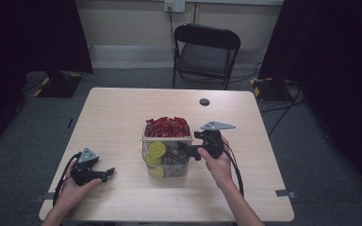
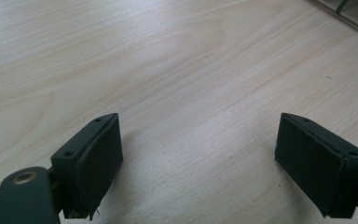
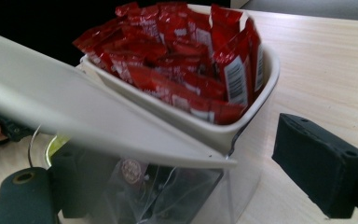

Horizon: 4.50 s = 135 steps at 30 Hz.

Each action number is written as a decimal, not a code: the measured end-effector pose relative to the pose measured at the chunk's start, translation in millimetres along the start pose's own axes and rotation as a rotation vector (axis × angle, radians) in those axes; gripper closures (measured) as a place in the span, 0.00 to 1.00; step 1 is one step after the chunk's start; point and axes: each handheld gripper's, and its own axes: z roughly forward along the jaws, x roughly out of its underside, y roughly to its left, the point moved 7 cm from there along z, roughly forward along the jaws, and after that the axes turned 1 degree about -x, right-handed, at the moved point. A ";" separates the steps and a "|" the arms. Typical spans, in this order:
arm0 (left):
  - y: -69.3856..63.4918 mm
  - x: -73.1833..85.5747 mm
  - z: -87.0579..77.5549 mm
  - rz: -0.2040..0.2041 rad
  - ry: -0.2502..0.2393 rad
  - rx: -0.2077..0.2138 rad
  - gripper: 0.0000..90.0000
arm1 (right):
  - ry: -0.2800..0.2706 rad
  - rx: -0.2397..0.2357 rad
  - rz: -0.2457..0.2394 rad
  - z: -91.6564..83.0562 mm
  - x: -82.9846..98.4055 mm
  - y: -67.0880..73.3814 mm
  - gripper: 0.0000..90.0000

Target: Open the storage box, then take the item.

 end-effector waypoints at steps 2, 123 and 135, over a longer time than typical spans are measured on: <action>0.0 0.0 0.0 -0.001 0.000 0.000 0.16 | -0.003 0.001 -0.001 1.0 -2.8 -1.5 0.15; -127.0 -140.7 -16.3 0.142 -0.255 0.341 0.36 | 0.009 -0.019 0.010 17.4 -13.4 -13.1 0.11; -133.4 -141.0 -2.5 0.142 -0.230 0.344 0.35 | 0.010 -0.022 0.008 17.1 -13.5 -12.8 0.12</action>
